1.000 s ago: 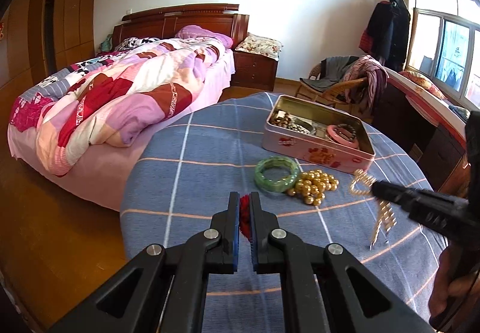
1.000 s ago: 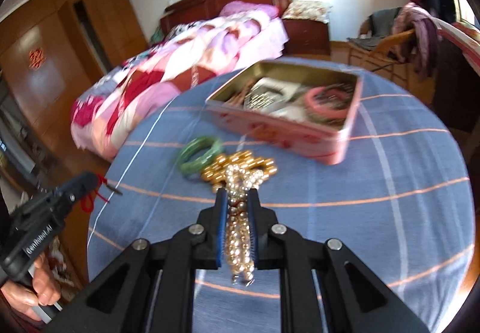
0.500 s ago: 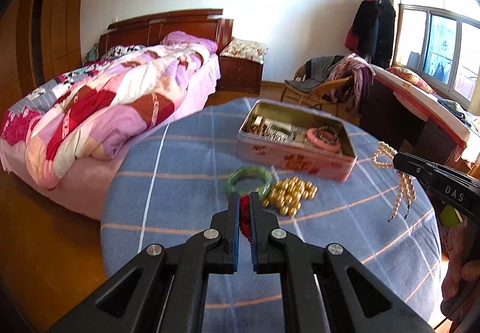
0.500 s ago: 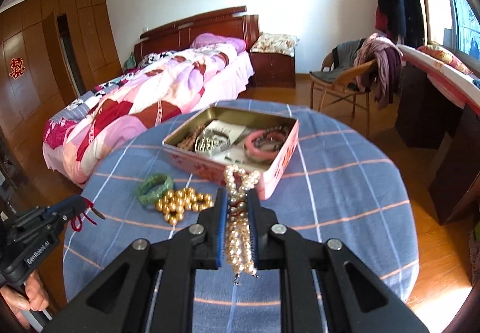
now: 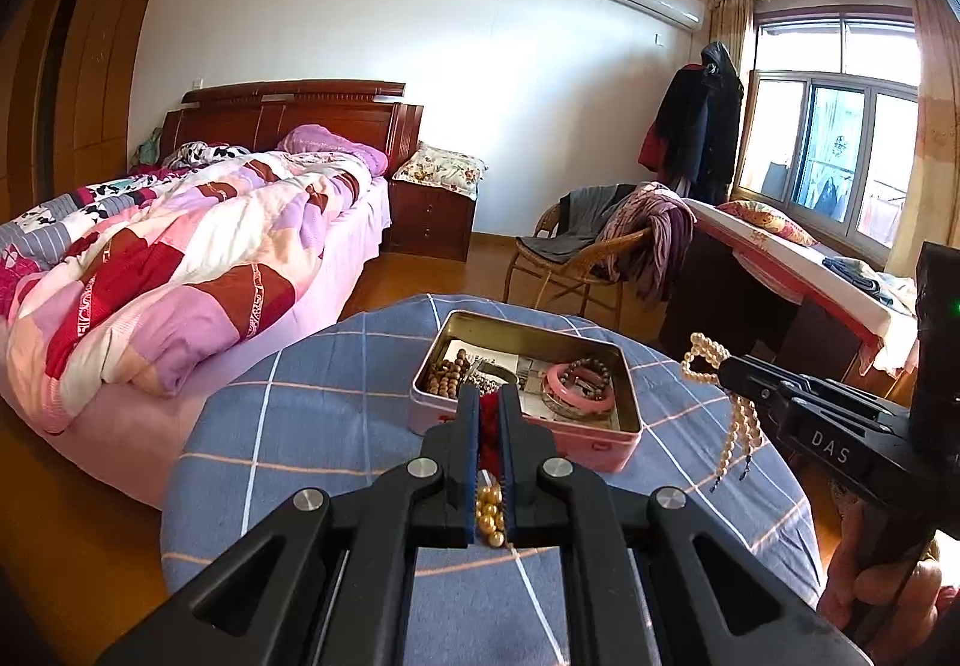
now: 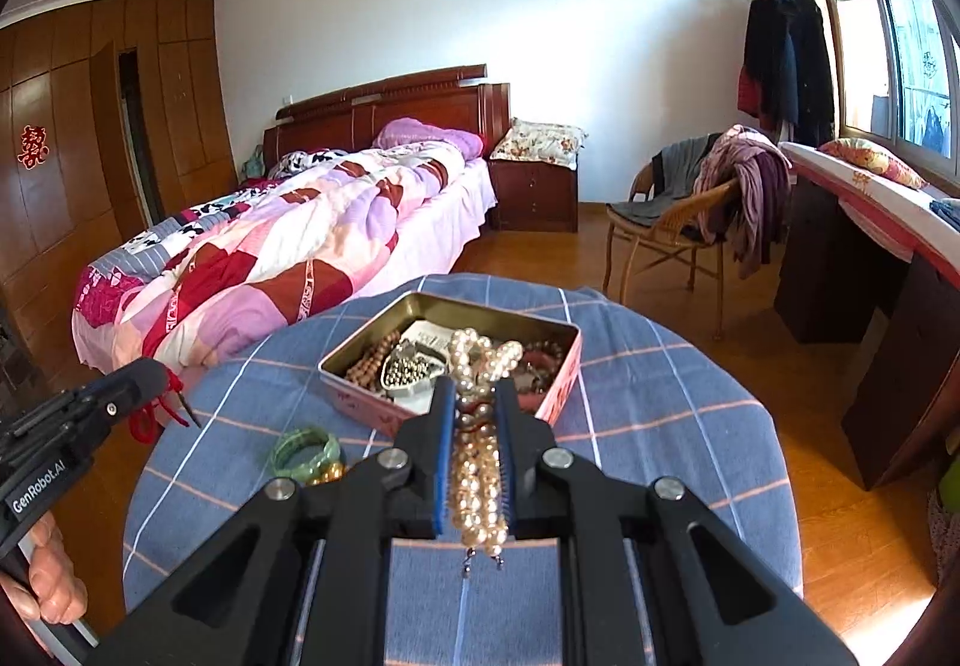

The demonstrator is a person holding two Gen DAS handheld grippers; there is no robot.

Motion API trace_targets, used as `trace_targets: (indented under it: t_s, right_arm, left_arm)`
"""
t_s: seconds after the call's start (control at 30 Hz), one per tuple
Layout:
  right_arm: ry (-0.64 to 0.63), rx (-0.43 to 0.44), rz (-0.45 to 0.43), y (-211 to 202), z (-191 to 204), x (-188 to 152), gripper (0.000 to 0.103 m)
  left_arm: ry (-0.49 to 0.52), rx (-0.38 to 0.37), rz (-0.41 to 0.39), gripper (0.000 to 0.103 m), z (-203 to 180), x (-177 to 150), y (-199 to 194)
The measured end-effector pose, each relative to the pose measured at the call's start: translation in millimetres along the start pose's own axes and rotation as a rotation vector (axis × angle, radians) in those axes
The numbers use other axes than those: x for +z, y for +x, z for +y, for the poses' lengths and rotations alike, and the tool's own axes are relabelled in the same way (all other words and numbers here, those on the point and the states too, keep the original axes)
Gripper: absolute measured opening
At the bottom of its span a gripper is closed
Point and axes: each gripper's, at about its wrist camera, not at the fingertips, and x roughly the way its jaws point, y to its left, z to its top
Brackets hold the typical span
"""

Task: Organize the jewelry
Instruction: 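Carry the ribbon and pearl necklace into the pink tin and open both tools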

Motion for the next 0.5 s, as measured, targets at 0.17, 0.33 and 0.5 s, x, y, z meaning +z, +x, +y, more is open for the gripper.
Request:
trace_targets:
  t_s: [0.17,0.33,0.5]
  right_arm:
    - [-0.002,-0.007,-0.019,13.2,-1.1,9.0,0.016]
    - [0.009,-0.022,-0.033,28.4,-5.9,17.8,0.016]
    - [0.033,-0.040,-0.049,49.3,-13.1,30.5,0.016]
  left_arm:
    - [0.006,0.001,-0.001,0.004,-3.8,8.9,17.6]
    - [0.020,-0.016,-0.036,0.004,-9.9,28.8,39.4]
    - [0.017,-0.031,-0.051,0.004,-13.7,42.9,72.0]
